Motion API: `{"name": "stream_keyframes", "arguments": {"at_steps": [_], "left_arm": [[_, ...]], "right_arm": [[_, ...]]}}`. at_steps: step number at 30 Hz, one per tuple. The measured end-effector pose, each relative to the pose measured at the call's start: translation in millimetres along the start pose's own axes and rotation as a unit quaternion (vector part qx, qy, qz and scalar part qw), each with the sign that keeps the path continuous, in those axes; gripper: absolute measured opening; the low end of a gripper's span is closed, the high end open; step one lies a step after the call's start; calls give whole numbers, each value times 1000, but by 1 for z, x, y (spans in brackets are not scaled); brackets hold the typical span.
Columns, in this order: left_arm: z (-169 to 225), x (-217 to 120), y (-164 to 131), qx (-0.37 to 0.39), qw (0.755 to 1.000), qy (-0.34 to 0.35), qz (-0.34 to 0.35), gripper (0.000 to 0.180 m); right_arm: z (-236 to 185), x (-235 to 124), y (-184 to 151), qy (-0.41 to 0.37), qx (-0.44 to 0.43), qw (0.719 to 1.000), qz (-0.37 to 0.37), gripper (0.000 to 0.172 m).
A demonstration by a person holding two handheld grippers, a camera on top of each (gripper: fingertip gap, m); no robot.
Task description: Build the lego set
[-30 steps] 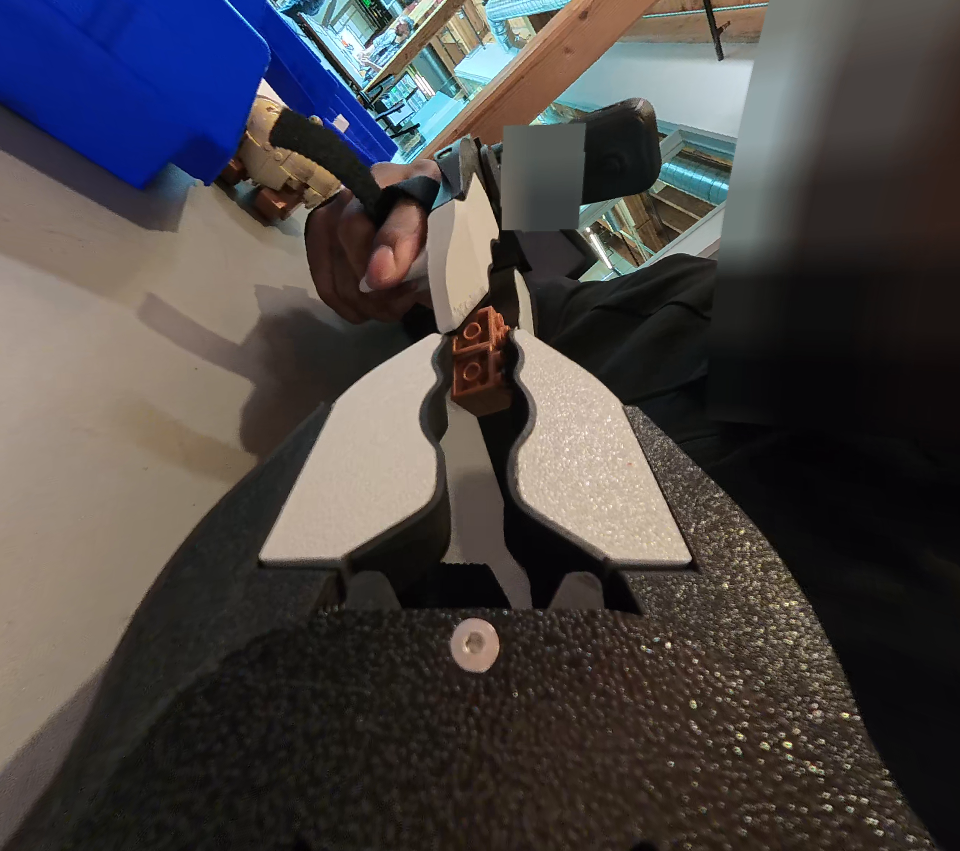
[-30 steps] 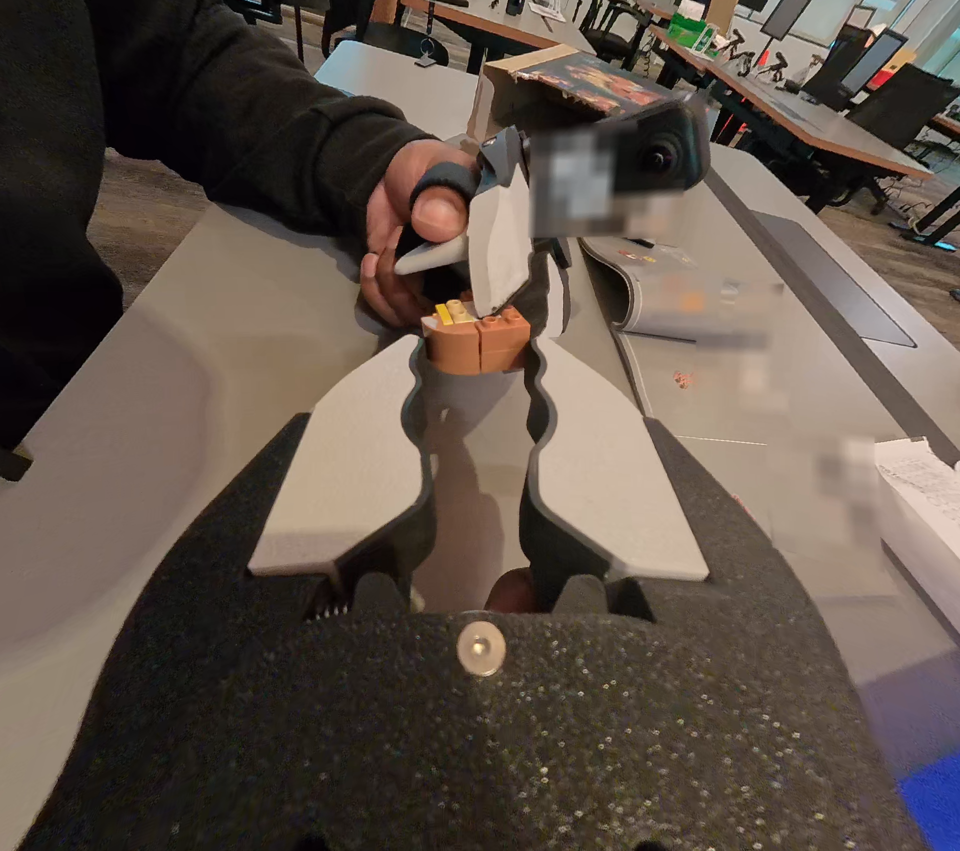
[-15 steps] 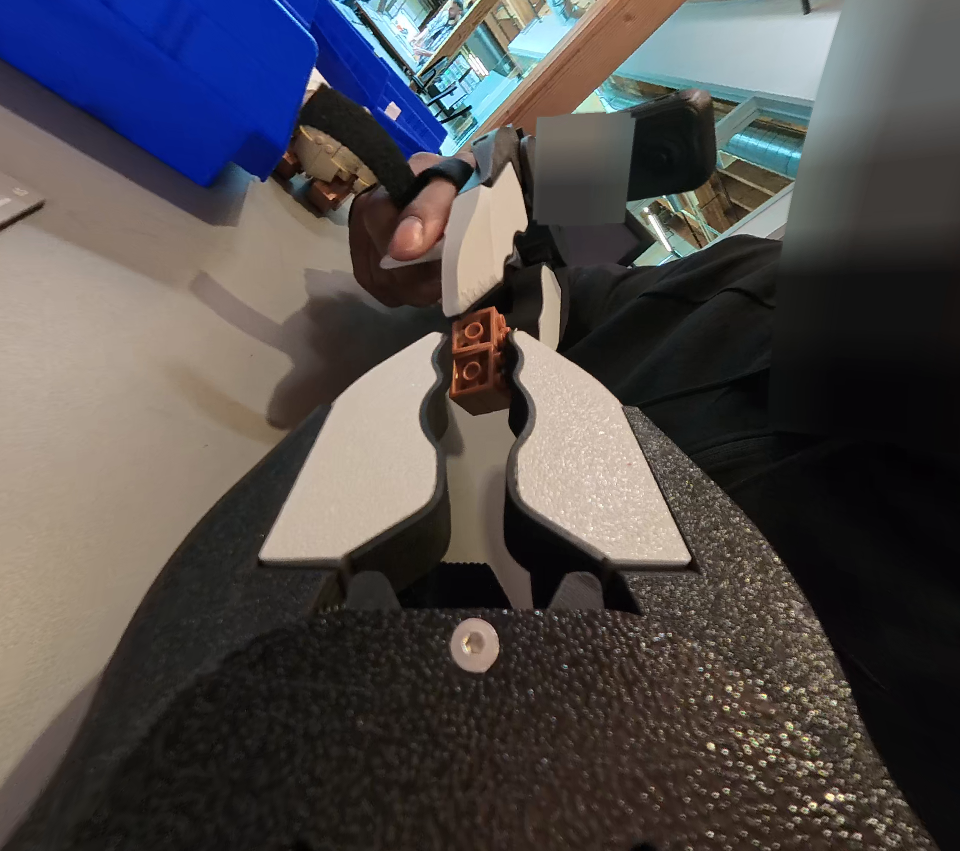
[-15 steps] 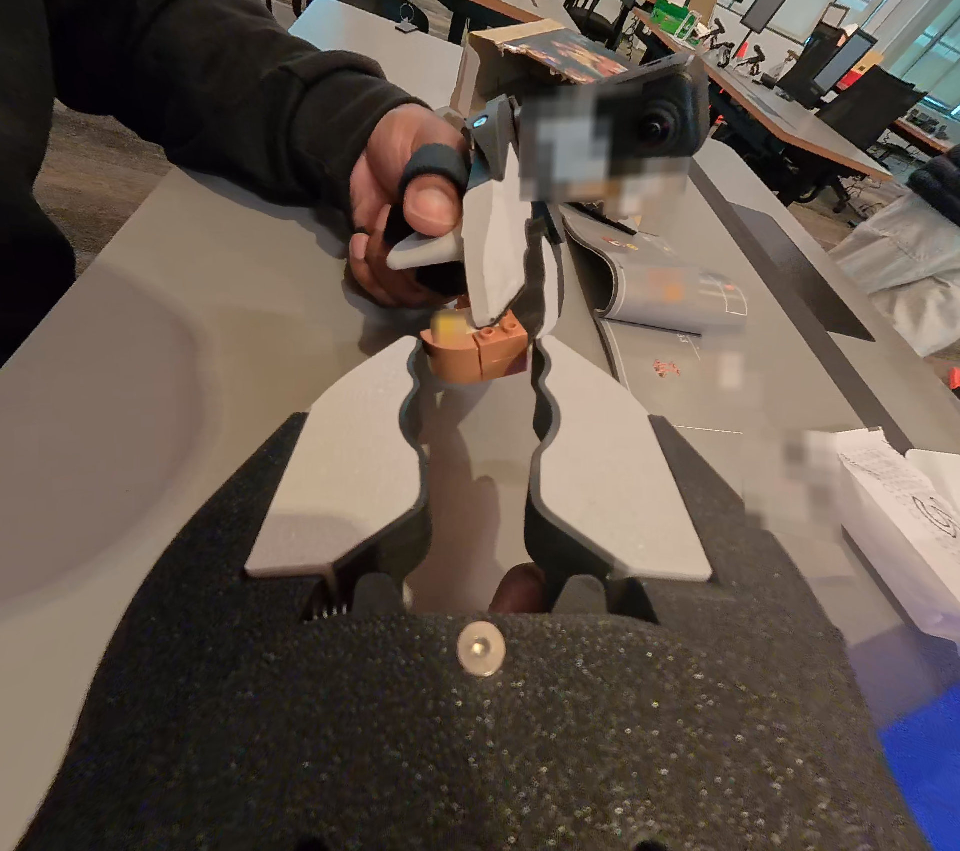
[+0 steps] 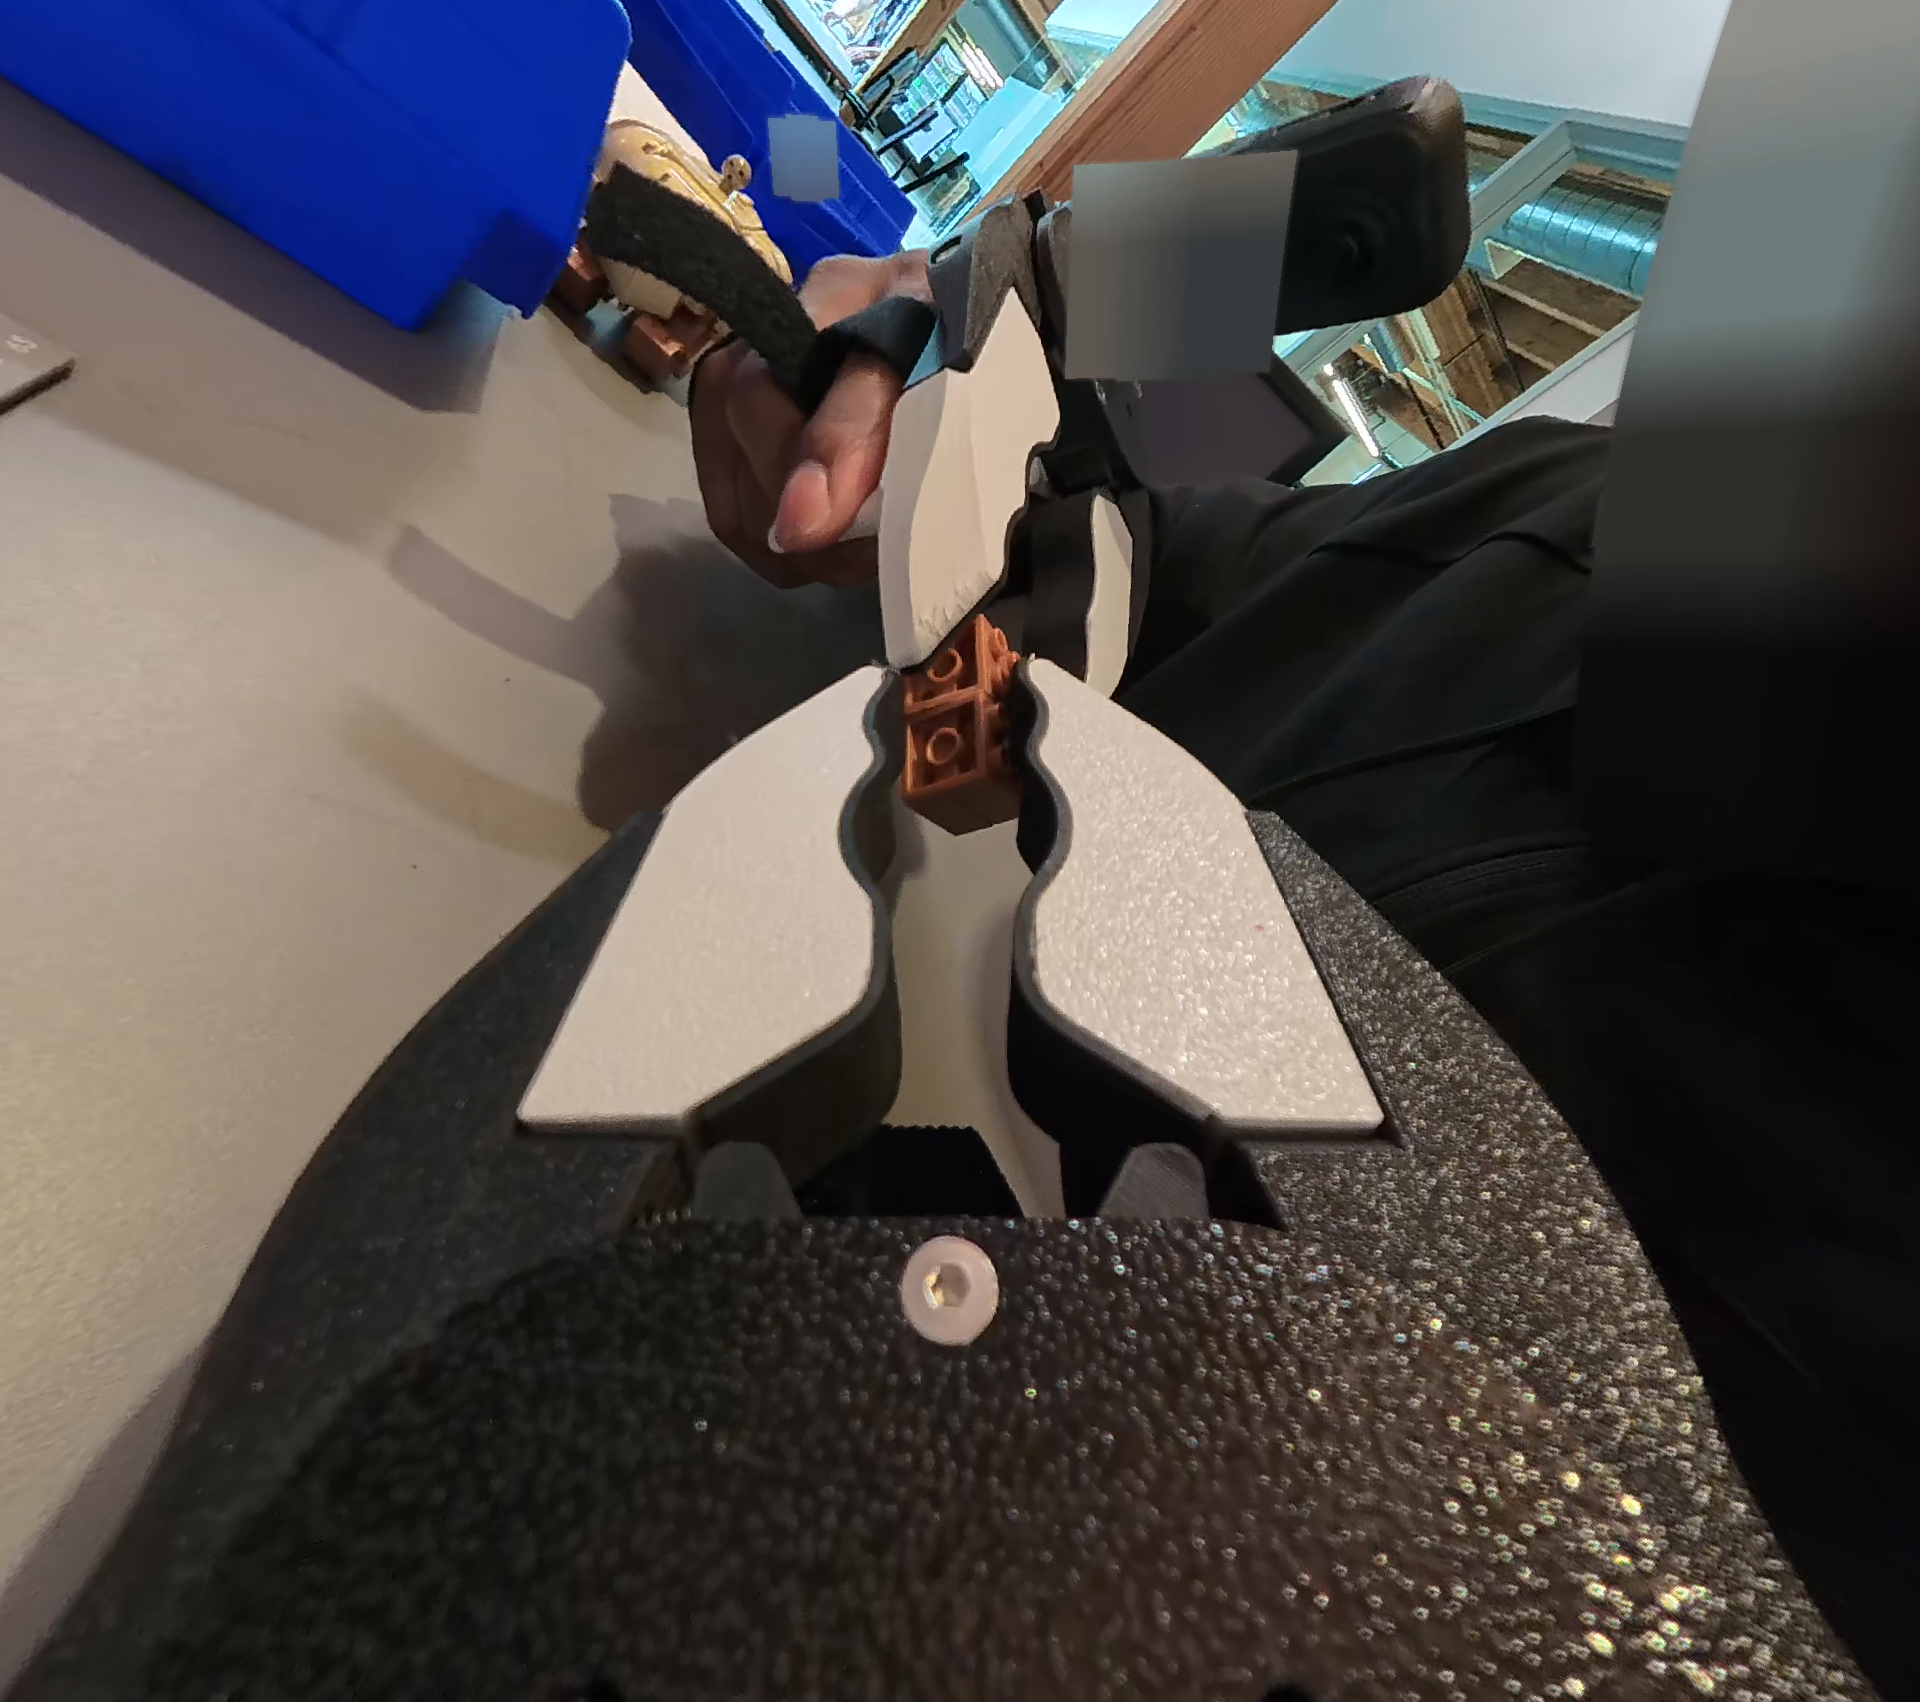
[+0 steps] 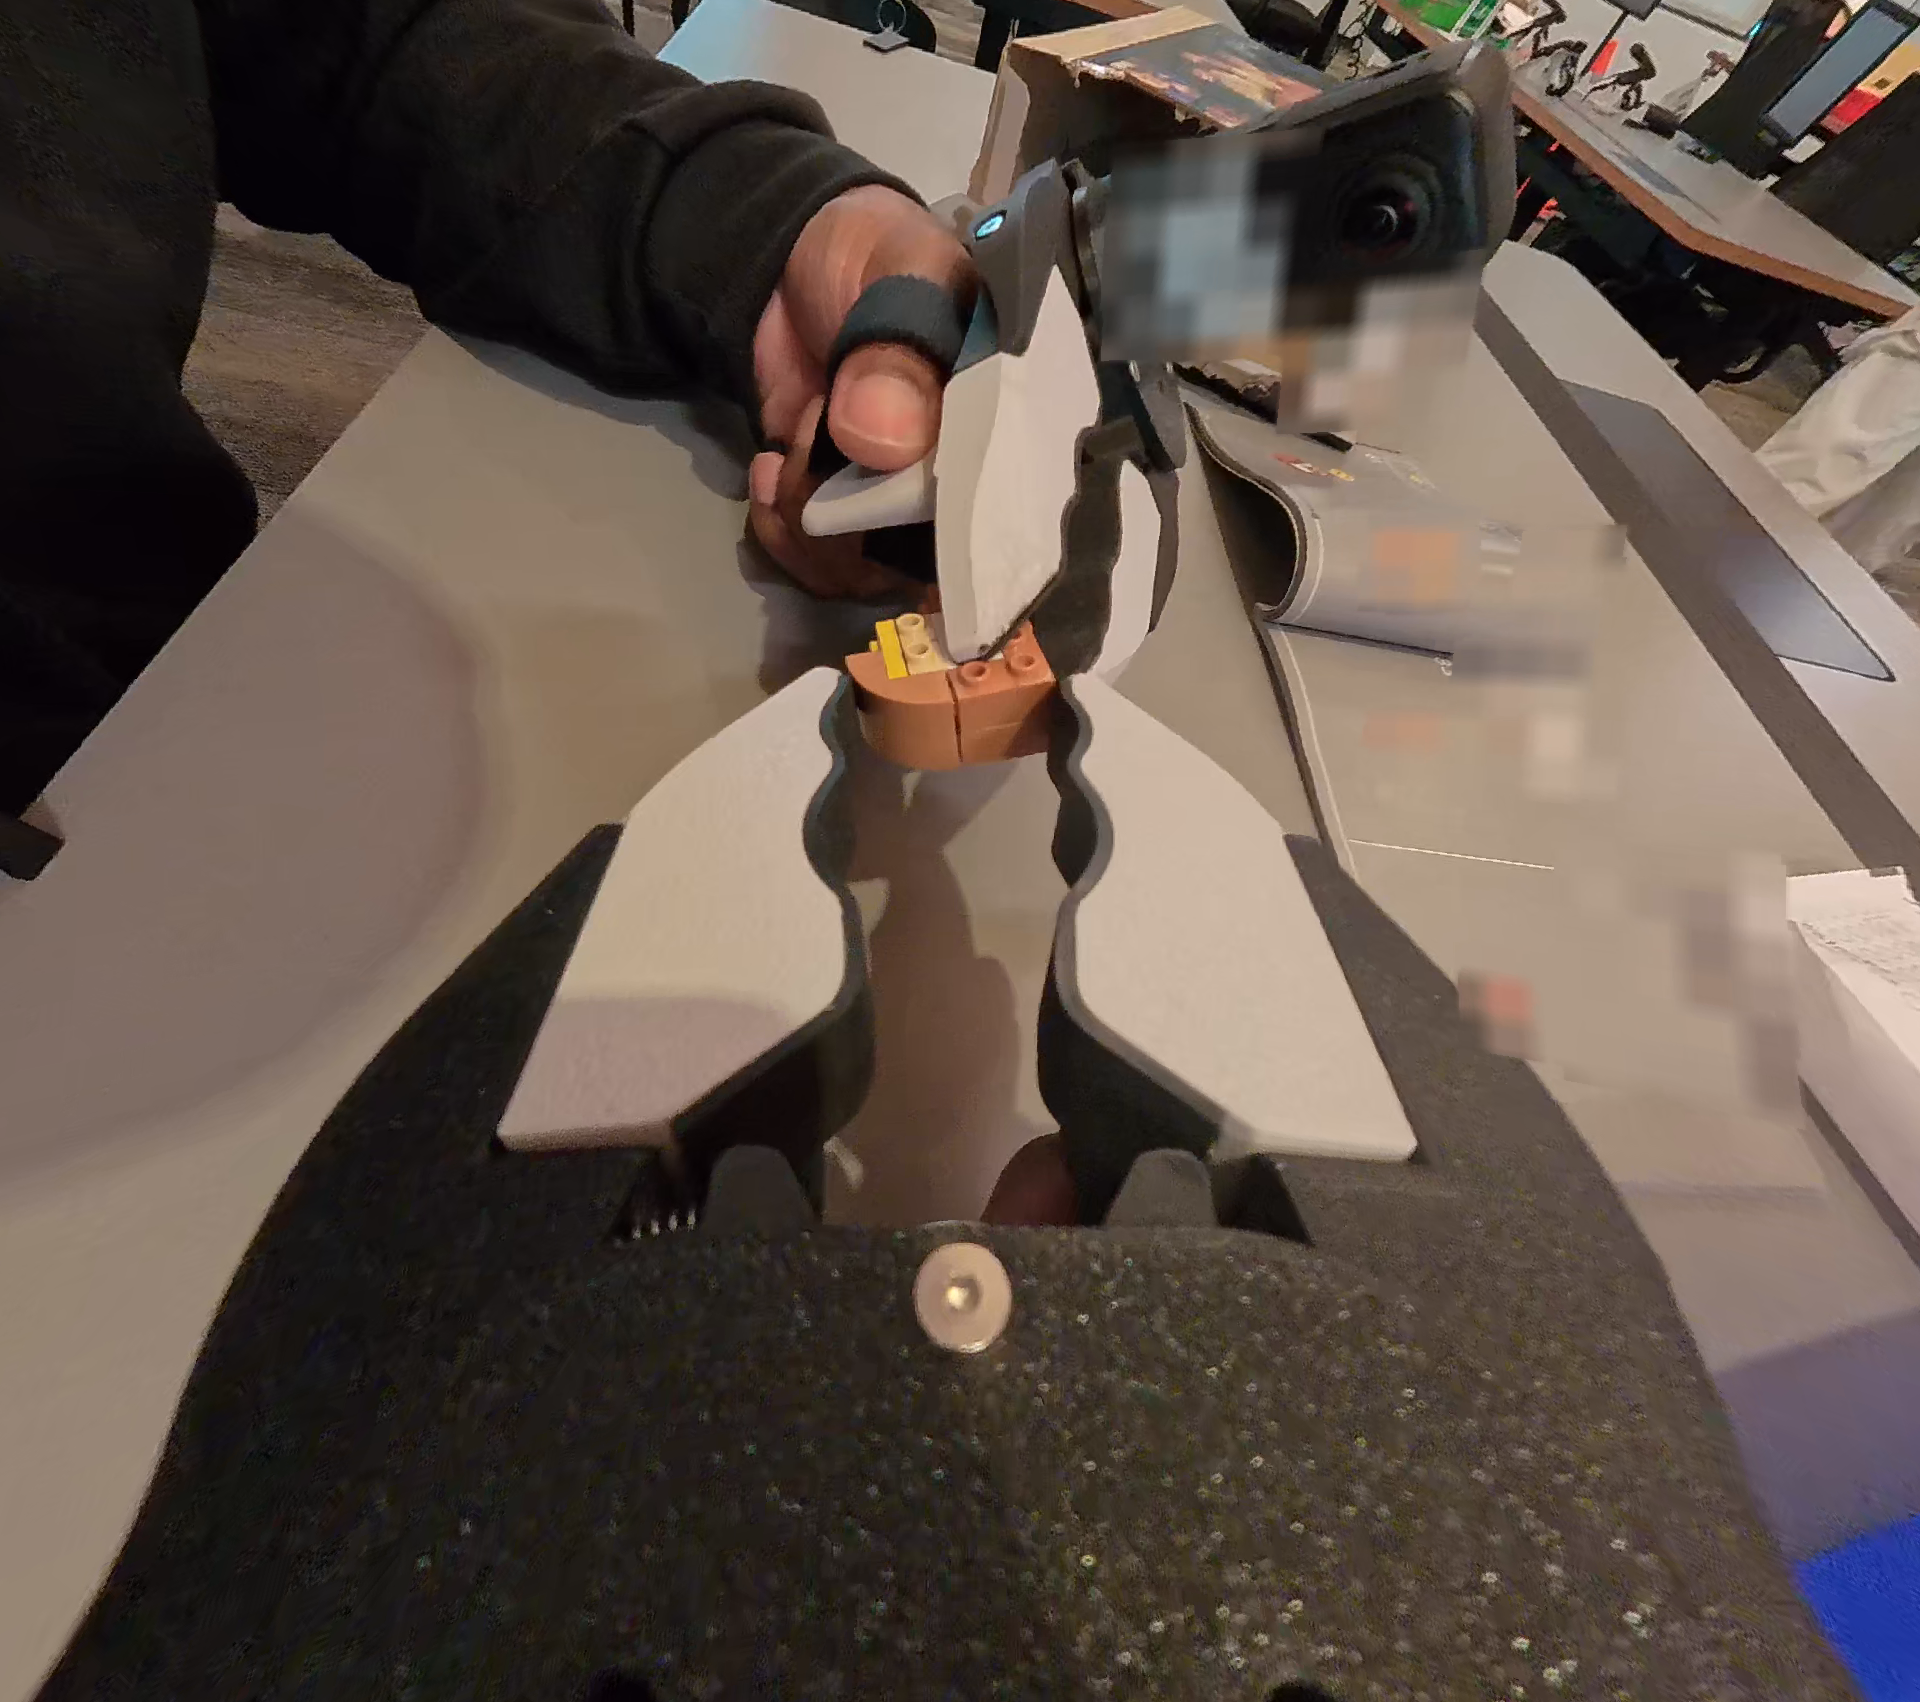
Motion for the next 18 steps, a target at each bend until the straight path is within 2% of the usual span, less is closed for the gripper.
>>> {"name": "stream_keyframes", "arguments": {"at_steps": [18], "left_arm": [[-1, 0, -6, -9, 1000, 0, -20, 19]], "right_arm": [[-4, 2, -2, 16, 5, 1000, -6, 35]]}}
Point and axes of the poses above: each gripper's, where its closed fingertips meet, x out along the fingers, y out of its top, z = x × y across the jaws, the point moved 2 cm from there along -x, back along the fingers, and after that the axes turned 9 degrees about -y, right-handed, at the moved point
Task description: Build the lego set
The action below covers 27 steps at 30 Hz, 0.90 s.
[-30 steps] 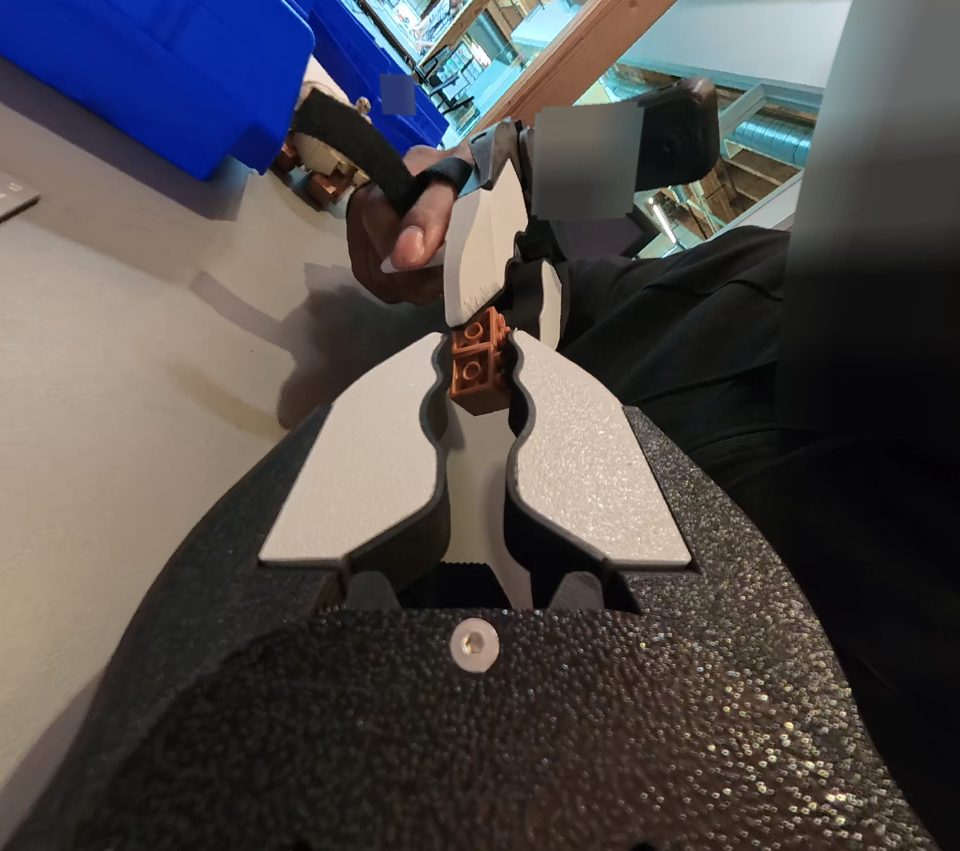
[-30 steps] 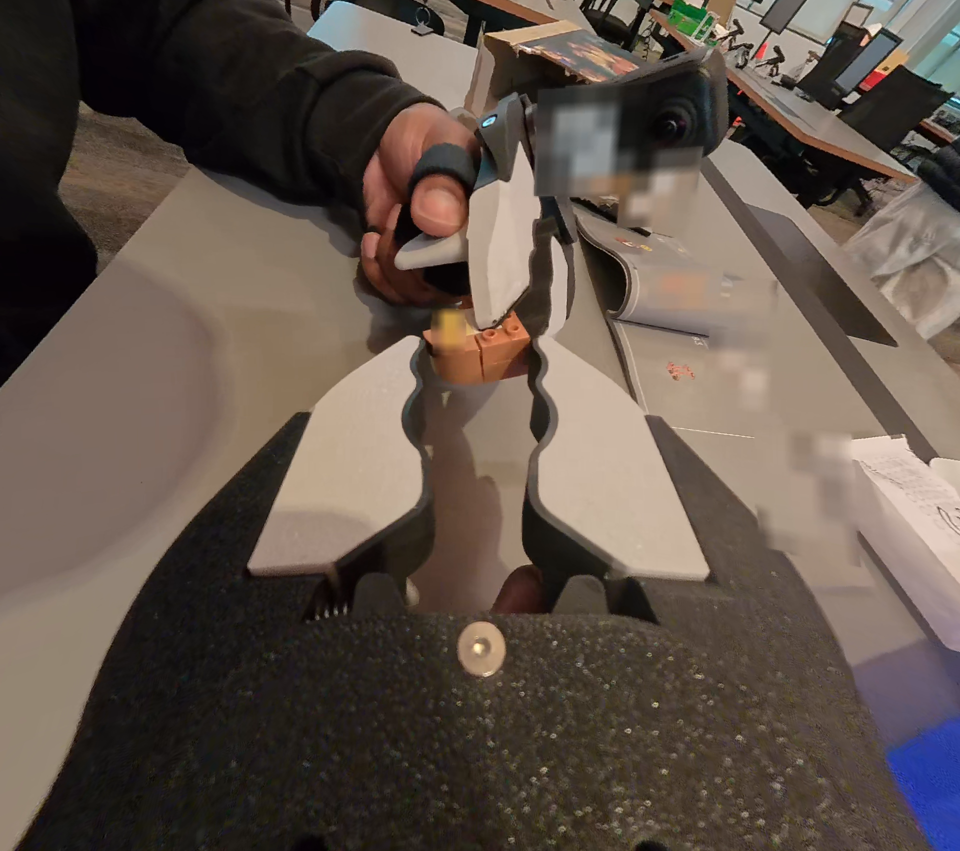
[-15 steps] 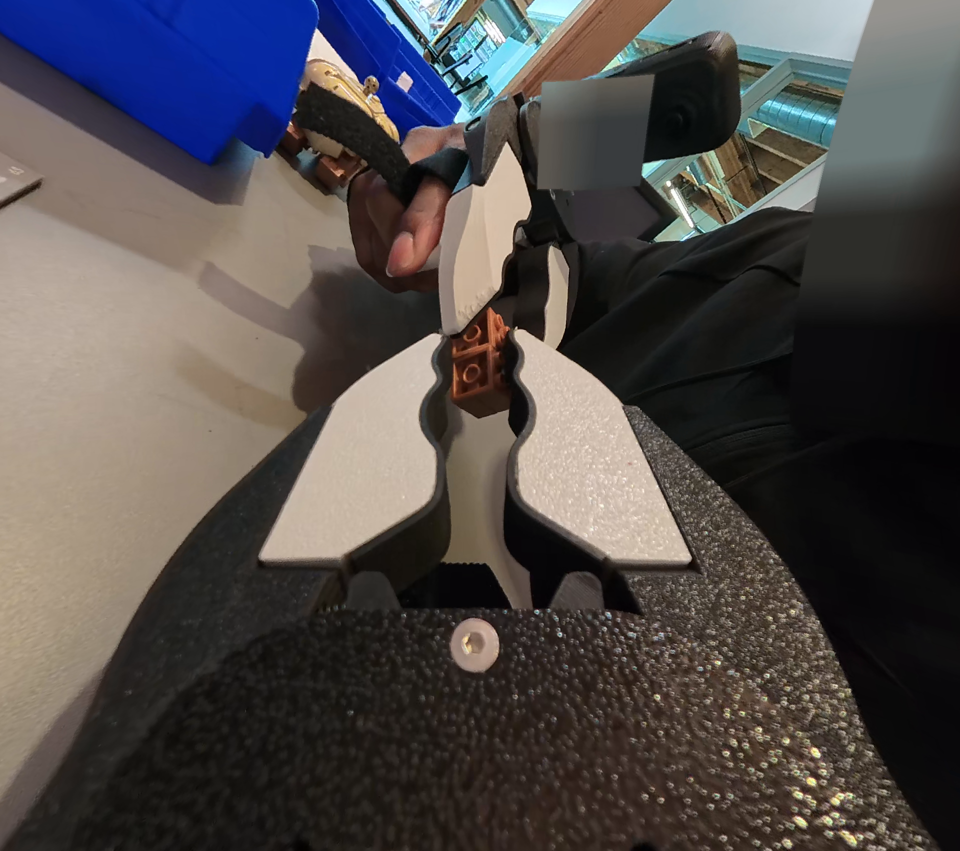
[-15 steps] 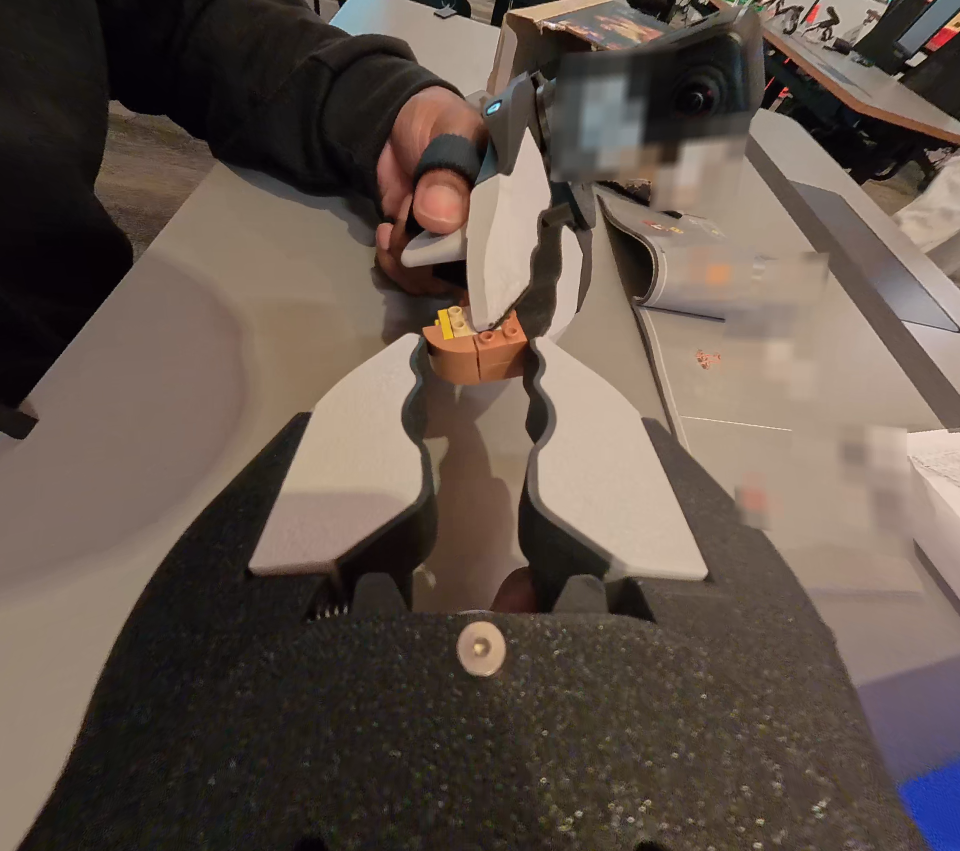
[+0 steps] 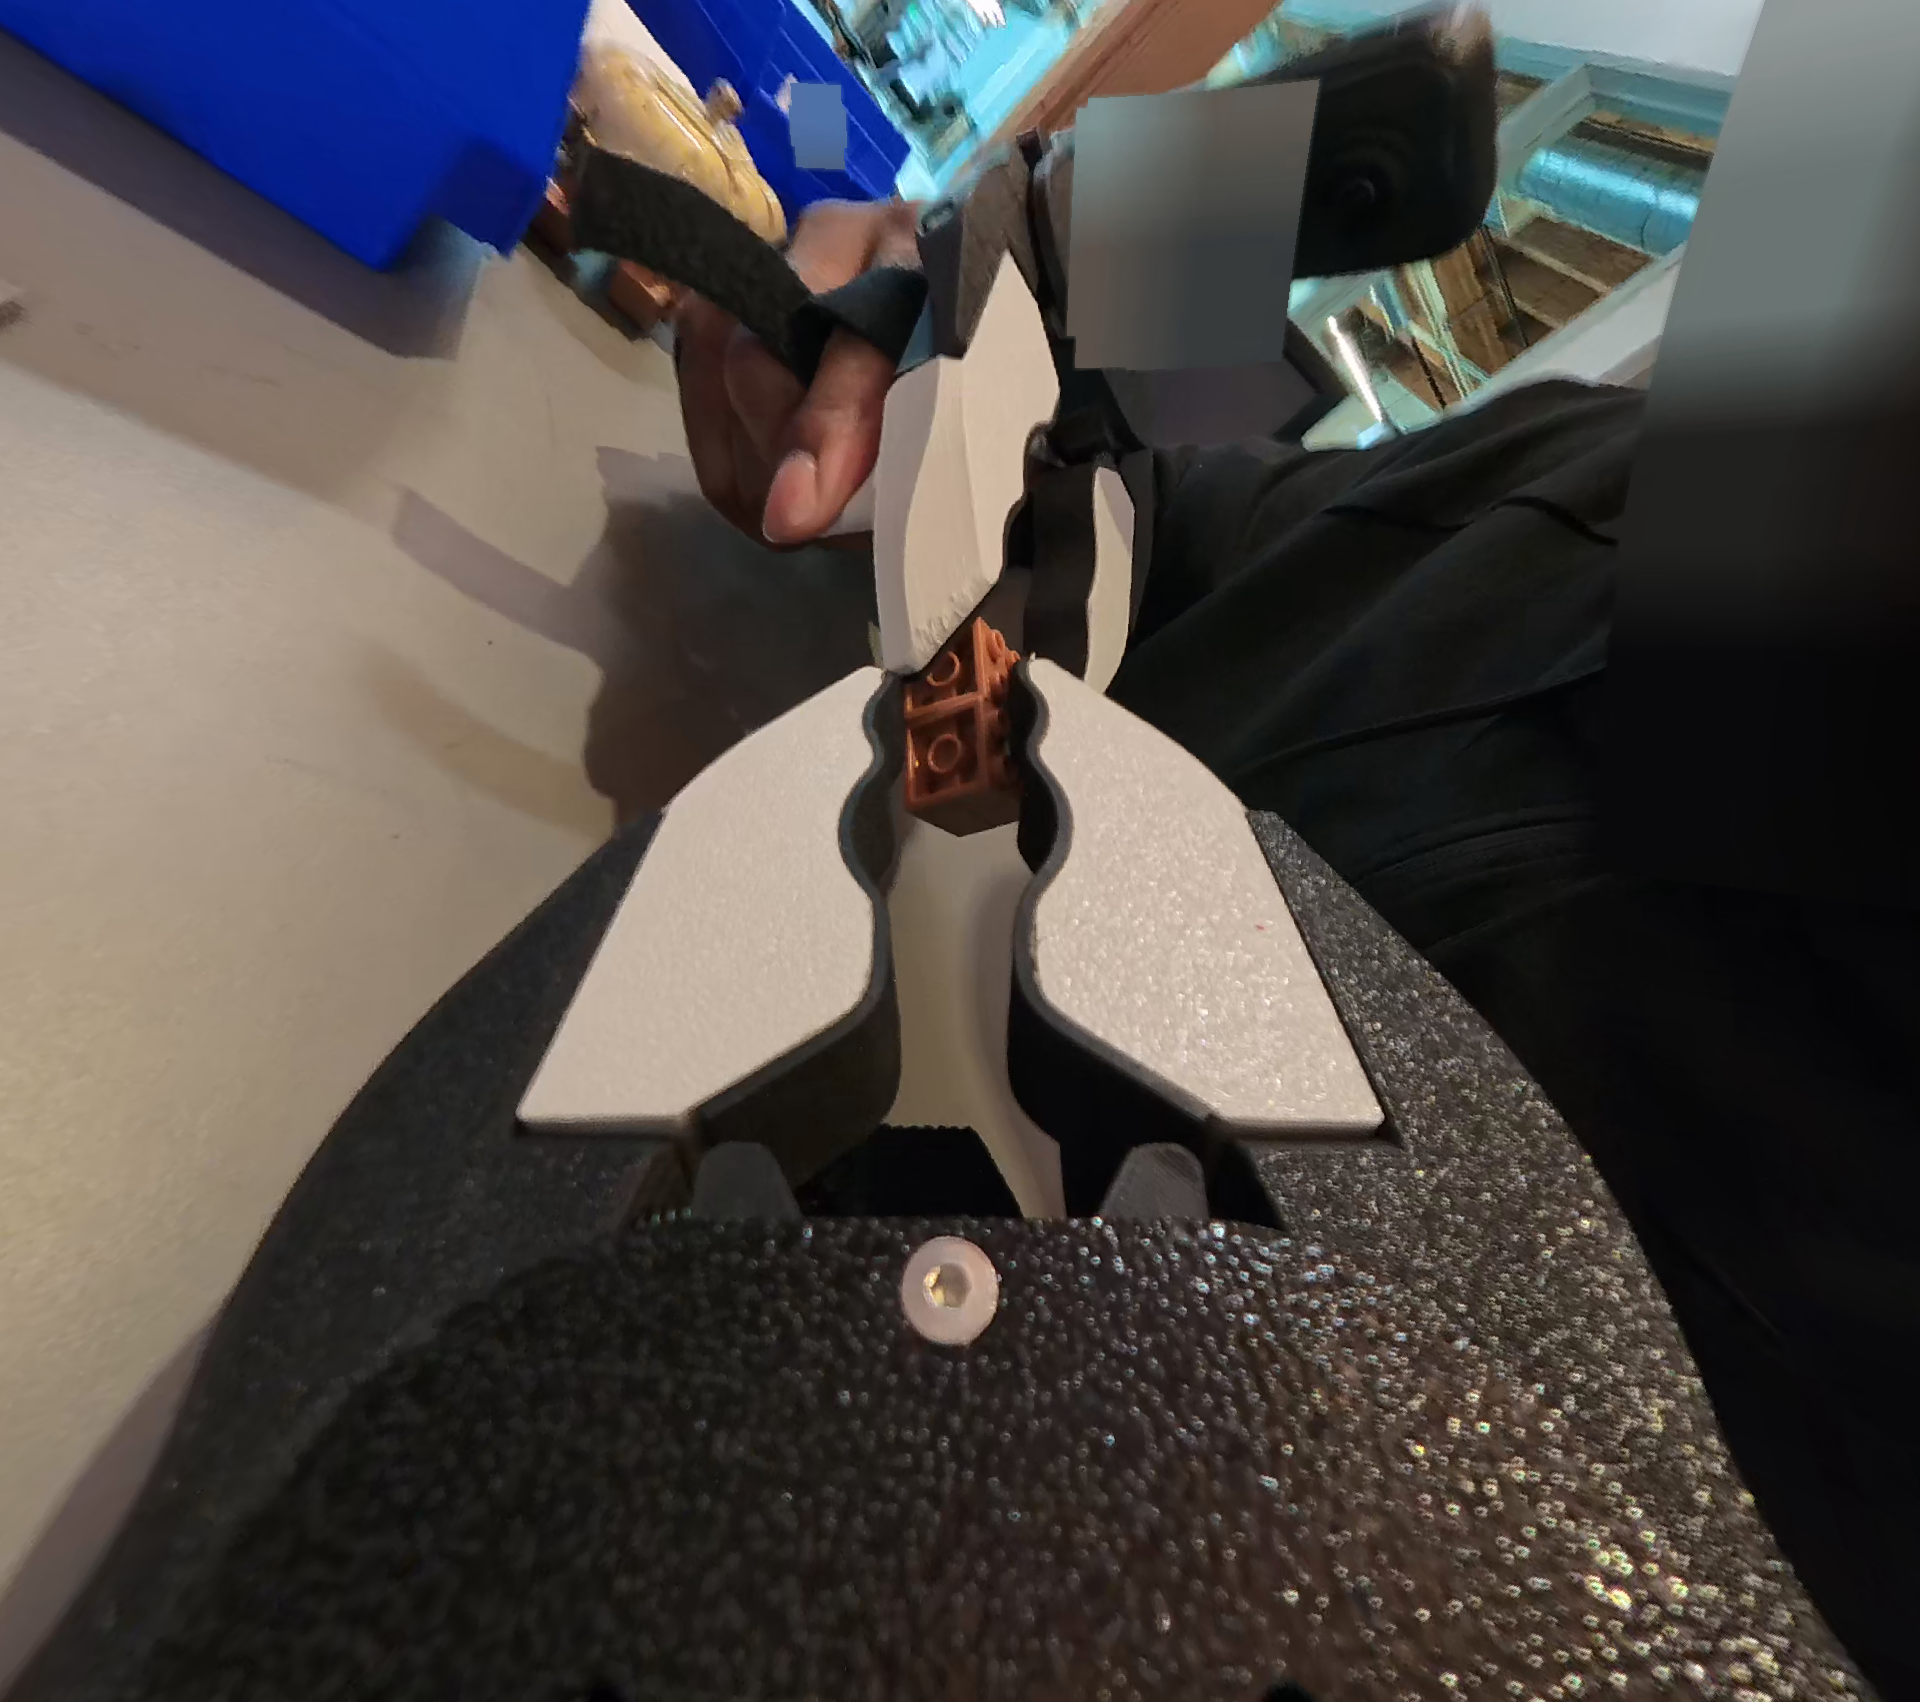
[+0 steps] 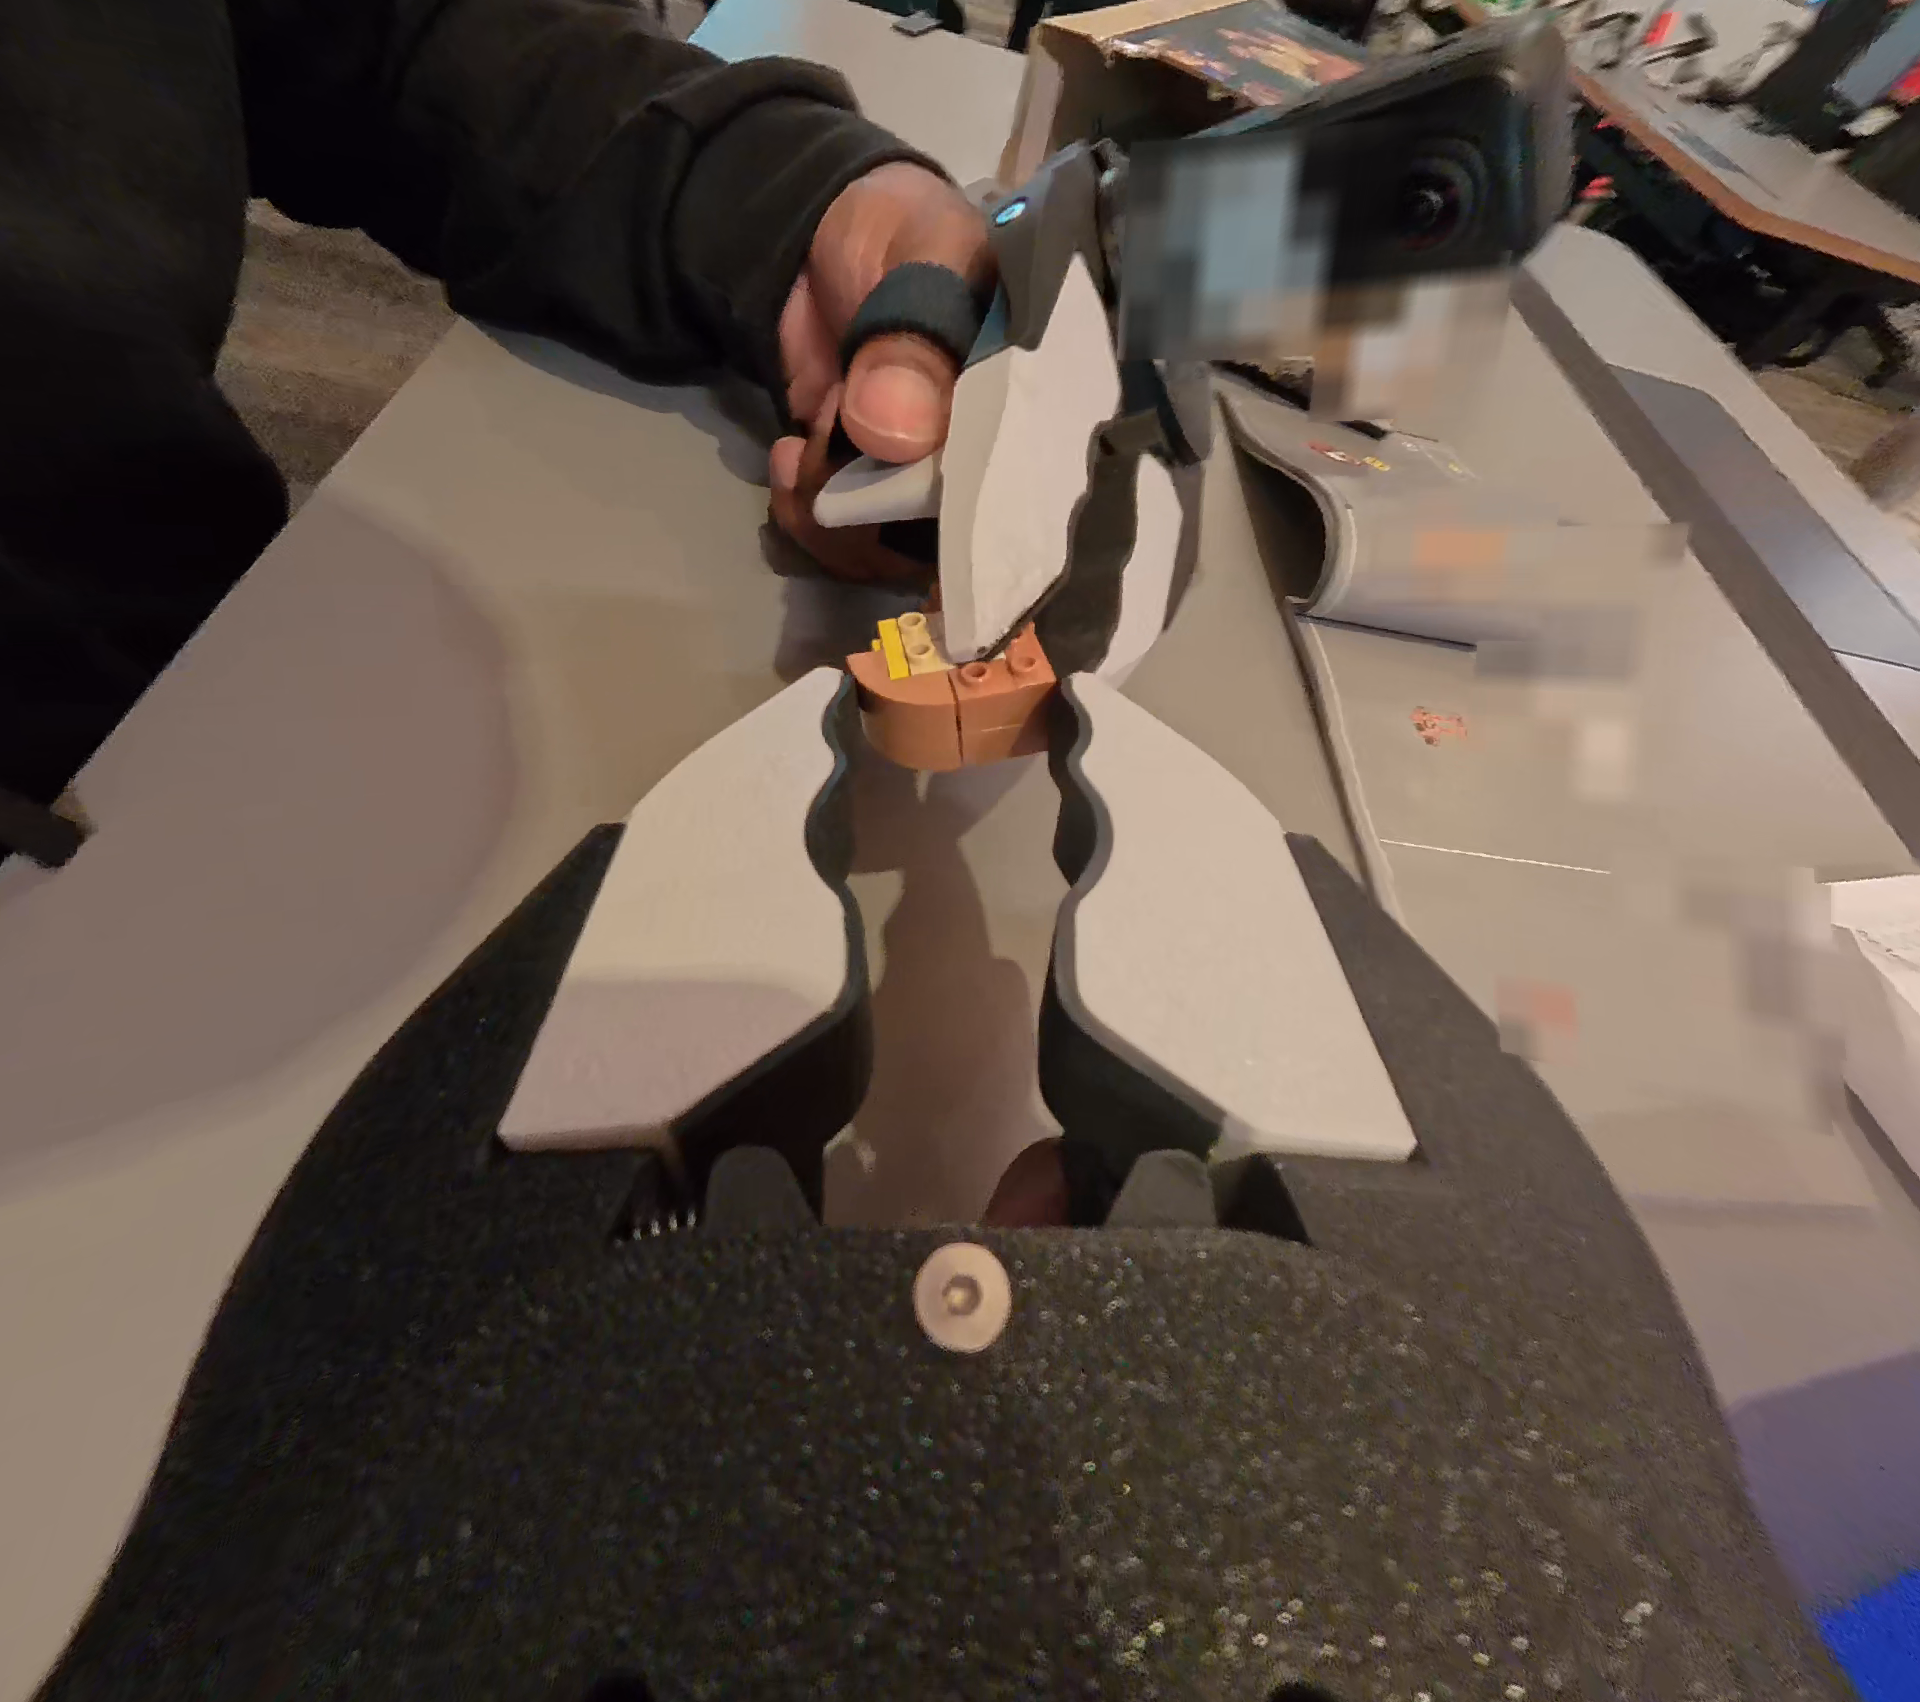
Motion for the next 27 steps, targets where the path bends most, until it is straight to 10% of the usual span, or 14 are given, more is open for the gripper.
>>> {"name": "stream_keyframes", "arguments": {"at_steps": [17, 27], "left_arm": [[-12, -44, 55, 52, 962, 84, 256, 19], [-11, -29, 51, 82, 959, 115, 245, 19]], "right_arm": [[45, -2, 11, -263, -100, 959, 35, 28], [46, 1, 10, -297, -123, 947, 27, 13]]}}
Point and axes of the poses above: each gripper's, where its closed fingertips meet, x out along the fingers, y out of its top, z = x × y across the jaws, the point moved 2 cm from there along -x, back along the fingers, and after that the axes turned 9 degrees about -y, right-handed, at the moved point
